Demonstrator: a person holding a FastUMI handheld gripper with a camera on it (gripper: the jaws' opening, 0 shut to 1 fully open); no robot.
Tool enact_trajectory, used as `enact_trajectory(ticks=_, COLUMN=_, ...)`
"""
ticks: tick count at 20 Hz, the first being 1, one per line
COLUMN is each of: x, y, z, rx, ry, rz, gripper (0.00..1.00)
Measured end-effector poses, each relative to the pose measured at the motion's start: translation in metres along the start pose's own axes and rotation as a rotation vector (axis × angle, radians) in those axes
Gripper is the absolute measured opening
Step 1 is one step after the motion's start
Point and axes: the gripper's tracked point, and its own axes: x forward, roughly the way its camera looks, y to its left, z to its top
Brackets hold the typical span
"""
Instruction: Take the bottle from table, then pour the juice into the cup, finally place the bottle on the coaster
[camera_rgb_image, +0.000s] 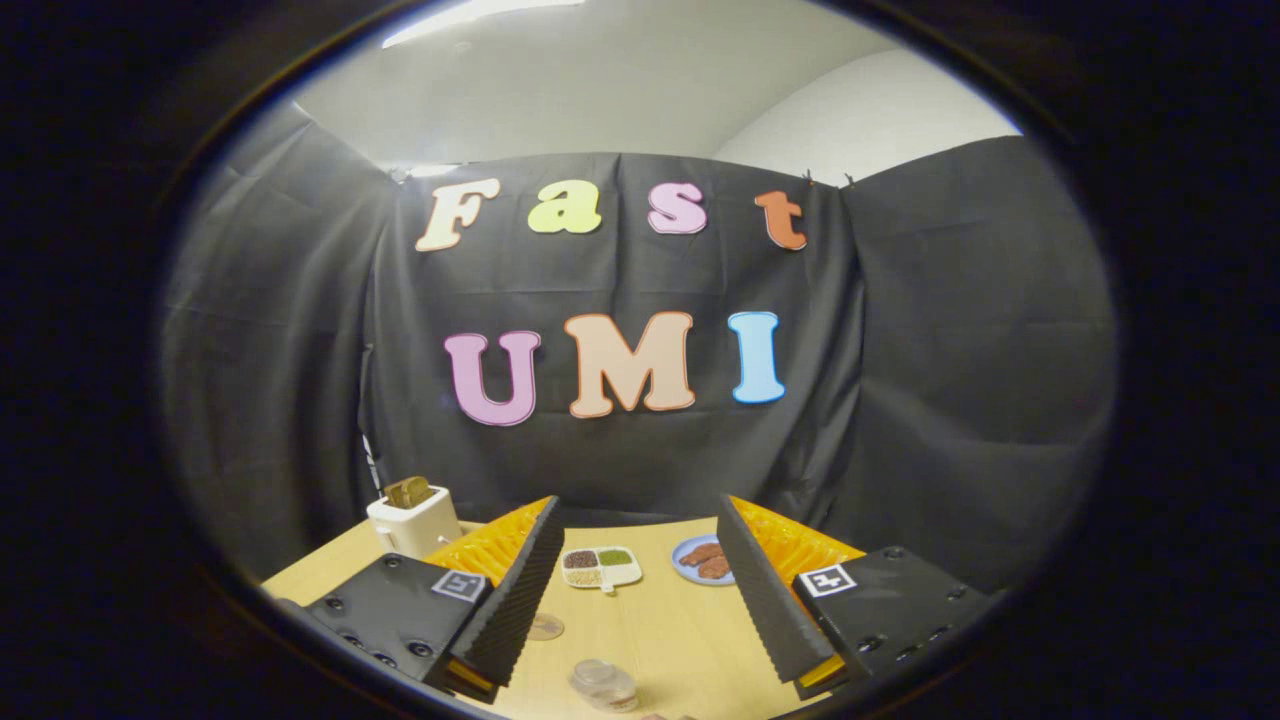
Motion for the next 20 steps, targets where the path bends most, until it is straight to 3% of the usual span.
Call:
enact_trajectory(ticks=10, x=-0.007, y=-0.005, z=-0.053, rx=-0.004, ry=0.074, rz=-0.001, gripper=0.97)
enact_trajectory(ticks=20, x=-0.017, y=0.023, z=-0.146, rx=0.039, ry=0.216, rz=0.110, gripper=0.97)
